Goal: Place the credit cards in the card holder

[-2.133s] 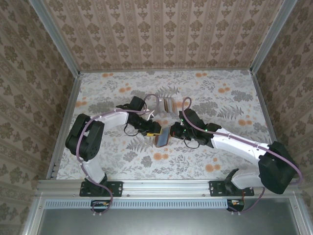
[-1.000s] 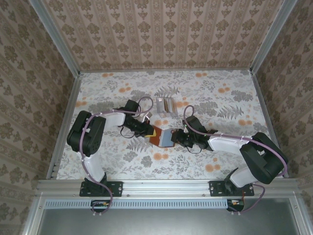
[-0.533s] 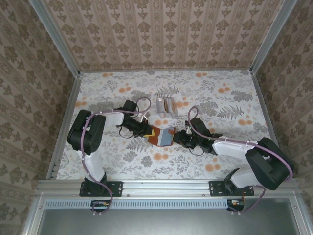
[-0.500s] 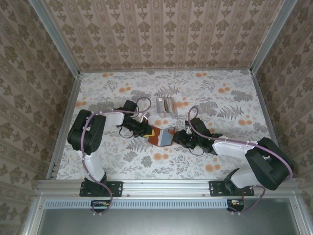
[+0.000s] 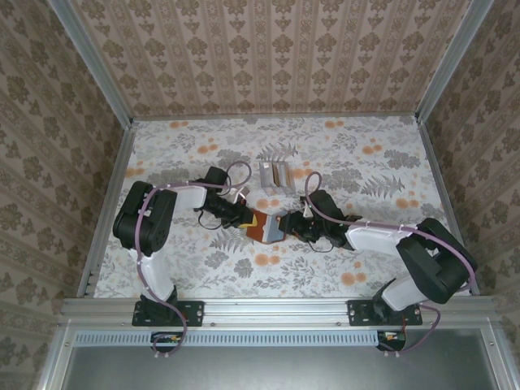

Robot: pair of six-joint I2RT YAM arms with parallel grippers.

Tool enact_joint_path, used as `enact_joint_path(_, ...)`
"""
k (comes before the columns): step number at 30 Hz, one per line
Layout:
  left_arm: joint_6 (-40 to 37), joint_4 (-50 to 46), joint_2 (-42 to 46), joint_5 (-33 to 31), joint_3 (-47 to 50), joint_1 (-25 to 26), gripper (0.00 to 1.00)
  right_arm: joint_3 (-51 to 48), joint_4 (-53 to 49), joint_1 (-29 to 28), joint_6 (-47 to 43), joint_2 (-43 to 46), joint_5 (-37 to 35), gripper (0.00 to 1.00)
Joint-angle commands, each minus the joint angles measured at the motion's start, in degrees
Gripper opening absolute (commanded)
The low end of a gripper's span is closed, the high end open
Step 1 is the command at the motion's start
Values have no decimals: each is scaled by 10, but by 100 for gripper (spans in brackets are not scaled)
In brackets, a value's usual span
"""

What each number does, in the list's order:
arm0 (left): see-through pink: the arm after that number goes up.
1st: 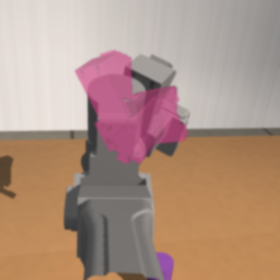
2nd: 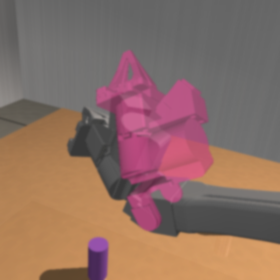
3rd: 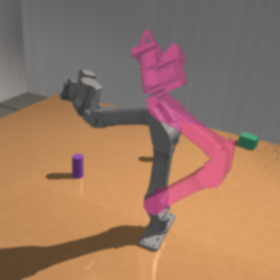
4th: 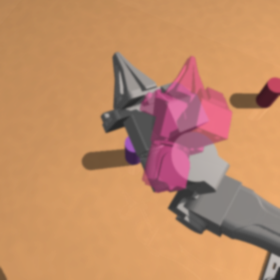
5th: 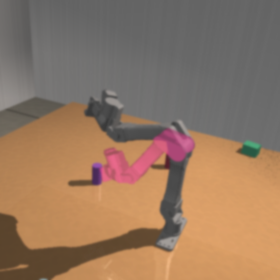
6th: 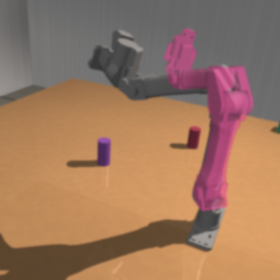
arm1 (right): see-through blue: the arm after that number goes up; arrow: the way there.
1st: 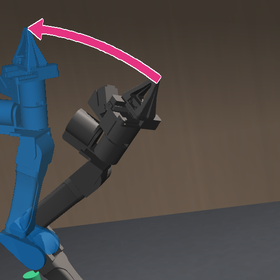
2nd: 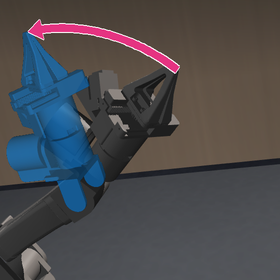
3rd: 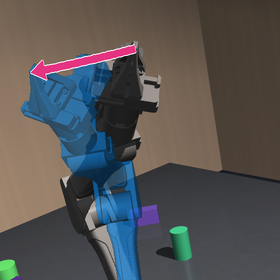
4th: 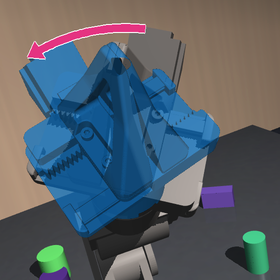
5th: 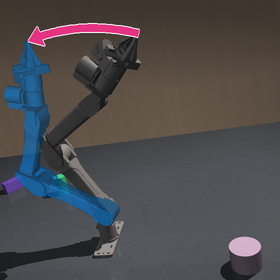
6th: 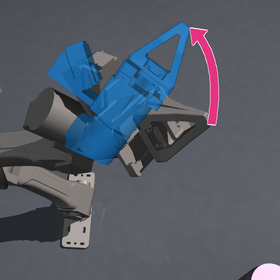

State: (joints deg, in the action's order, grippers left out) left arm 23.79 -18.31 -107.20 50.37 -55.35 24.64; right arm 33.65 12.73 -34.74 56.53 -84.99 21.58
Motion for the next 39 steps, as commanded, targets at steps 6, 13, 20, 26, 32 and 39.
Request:
enact_joint_path(6, -2, -3, -16, 12, 6, -3, 0, 16, 17, 0, -2, -11, 17, 32)
enact_joint_path(13, -1, 2, -18, 19, 9, -11, 0, 1, 1, 1, -6, 26, -6, 41)
enact_joint_path(20, 4, 9, -28, 28, 10, -11, 0, -16, 11, 1, 0, 21, 1, 32)
enact_joint_path(26, 9, 14, -32, 29, 12, -11, 0, -6, -7, 0, -15, 13, 9, 31)
enact_joint_path(32, 12, 17, -35, 29, 12, -12, 0, -11, 4, 0, -11, 11, 12, 19)
enact_joint_path(39, 9, 10, -32, 23, 14, -11, 0, -10, -6, 0, -16, 10, 13, 21)
